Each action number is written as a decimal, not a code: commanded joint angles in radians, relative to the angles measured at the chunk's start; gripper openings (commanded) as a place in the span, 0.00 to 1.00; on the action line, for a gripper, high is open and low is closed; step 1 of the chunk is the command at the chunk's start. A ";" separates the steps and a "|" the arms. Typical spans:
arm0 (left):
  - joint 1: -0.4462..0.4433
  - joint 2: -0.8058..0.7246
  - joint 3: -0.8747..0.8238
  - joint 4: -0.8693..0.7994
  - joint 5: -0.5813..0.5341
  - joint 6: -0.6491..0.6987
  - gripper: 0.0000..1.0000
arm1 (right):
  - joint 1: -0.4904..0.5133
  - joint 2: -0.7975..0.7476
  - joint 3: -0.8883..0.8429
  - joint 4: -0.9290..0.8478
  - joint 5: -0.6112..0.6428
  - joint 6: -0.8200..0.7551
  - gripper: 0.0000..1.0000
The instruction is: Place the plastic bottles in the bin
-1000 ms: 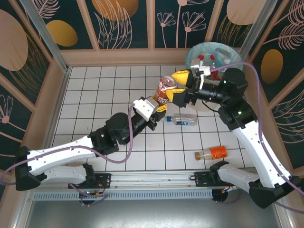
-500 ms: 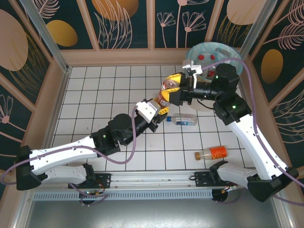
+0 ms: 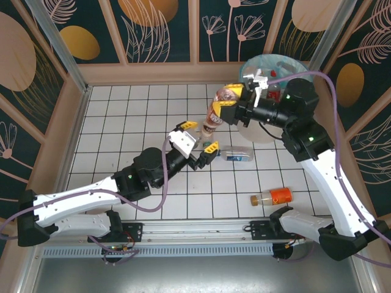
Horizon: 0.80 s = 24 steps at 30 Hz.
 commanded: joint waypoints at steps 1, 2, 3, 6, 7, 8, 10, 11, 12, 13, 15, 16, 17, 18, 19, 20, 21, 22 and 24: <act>-0.001 -0.055 -0.026 0.048 -0.052 -0.020 0.82 | -0.004 0.006 0.165 -0.087 0.296 -0.085 0.46; 0.000 -0.070 -0.034 0.051 -0.063 -0.024 0.83 | -0.005 0.025 0.208 -0.118 0.389 -0.105 0.45; -0.001 -0.084 -0.040 0.052 -0.072 -0.024 0.83 | -0.005 0.039 0.248 -0.134 0.485 -0.122 0.44; -0.001 -0.120 -0.058 0.045 -0.093 -0.033 0.83 | -0.024 0.082 0.318 -0.150 0.775 -0.159 0.44; -0.002 -0.129 -0.063 0.040 -0.099 -0.037 0.83 | -0.044 0.099 0.336 -0.159 0.845 -0.173 0.44; -0.001 -0.141 -0.069 0.034 -0.106 -0.042 0.83 | -0.078 0.120 0.355 -0.170 0.906 -0.185 0.44; -0.001 -0.161 -0.079 0.022 -0.115 -0.055 0.84 | -0.150 0.157 0.370 -0.185 0.952 -0.194 0.44; -0.001 -0.171 -0.086 0.014 -0.120 -0.062 0.84 | -0.187 0.172 0.364 -0.184 0.952 -0.195 0.44; -0.001 -0.182 -0.092 0.008 -0.125 -0.072 0.84 | -0.217 0.181 0.349 -0.176 0.953 -0.200 0.44; 0.000 -0.189 -0.098 0.003 -0.128 -0.075 0.84 | -0.239 0.188 0.329 -0.161 0.953 -0.206 0.44; -0.001 -0.205 -0.111 -0.007 -0.137 -0.087 0.84 | -0.276 0.205 0.275 -0.123 0.950 -0.218 0.43; 0.000 -0.212 -0.117 -0.009 -0.144 -0.090 0.84 | -0.289 0.213 0.252 -0.108 0.949 -0.221 0.43; -0.001 -0.216 -0.121 -0.011 -0.151 -0.093 0.84 | -0.302 0.225 0.227 -0.093 0.943 -0.220 0.44; 0.000 -0.221 -0.125 -0.014 -0.156 -0.094 0.84 | -0.314 0.236 0.201 -0.082 0.937 -0.210 0.46; -0.001 -0.224 -0.129 -0.016 -0.160 -0.094 0.85 | -0.322 0.248 0.183 -0.079 0.928 -0.198 0.47; -0.001 -0.226 -0.131 -0.019 -0.164 -0.094 0.84 | -0.328 0.261 0.169 -0.090 0.917 -0.182 0.47; -0.001 -0.226 -0.130 -0.023 -0.168 -0.094 0.85 | -0.329 0.273 0.155 -0.099 0.911 -0.166 0.47; -0.001 -0.226 -0.129 -0.029 -0.171 -0.094 0.85 | -0.331 0.280 0.139 -0.101 0.908 -0.159 0.47; -0.001 -0.228 -0.128 -0.036 -0.175 -0.098 0.85 | -0.338 0.282 0.083 -0.094 0.903 -0.142 0.49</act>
